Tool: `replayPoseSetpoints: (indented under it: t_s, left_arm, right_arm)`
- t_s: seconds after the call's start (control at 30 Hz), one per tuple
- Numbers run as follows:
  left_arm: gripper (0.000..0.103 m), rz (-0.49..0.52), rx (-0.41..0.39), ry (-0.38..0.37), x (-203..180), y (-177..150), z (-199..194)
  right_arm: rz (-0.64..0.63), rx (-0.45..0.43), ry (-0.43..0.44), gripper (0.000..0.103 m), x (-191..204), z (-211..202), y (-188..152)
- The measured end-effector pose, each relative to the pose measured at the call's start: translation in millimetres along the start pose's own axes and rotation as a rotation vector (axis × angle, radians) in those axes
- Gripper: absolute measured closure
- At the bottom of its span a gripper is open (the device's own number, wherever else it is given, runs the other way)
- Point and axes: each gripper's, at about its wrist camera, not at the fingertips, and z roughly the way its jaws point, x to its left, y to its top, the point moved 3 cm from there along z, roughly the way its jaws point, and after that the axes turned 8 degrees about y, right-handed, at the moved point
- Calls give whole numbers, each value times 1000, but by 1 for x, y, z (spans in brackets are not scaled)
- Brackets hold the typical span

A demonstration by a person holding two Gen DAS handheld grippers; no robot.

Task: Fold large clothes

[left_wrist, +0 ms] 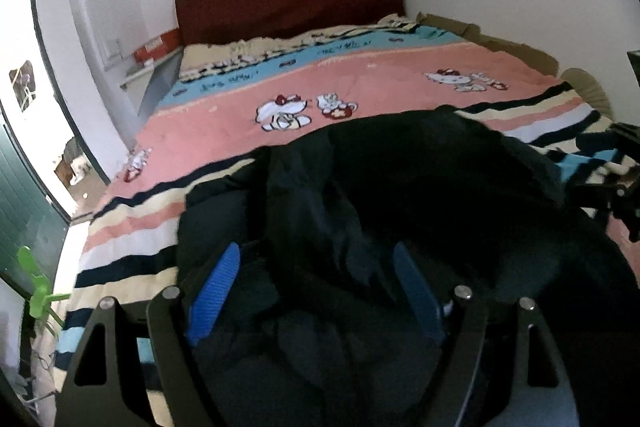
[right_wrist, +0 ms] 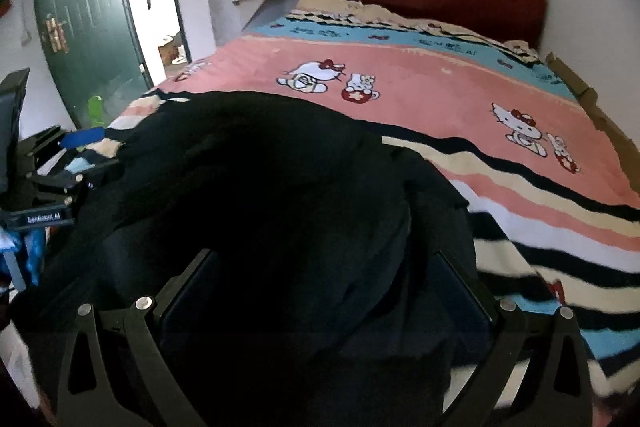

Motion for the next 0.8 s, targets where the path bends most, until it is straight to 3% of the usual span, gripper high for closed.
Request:
replayPoseSetpoints:
  t_s: [0.2, 0.37, 0.6, 0.8]
  left_arm:
    - [24, 27, -69, 31, 2, -17, -69]
    - [24, 36, -80, 46, 8, -39, -107]
    - [24, 15, -41, 69, 28, -82, -132]
    - [24, -72, 18, 76, 59, -119, -141]
  right_arm:
    - [1, -51, 17, 1, 24, -57, -33]
    - [28, -91, 2, 1, 28, -98, -58]
    - [75, -85, -31, 1, 23, -131, -99]
    - [142, -38, -44, 1, 9, -136, -139]
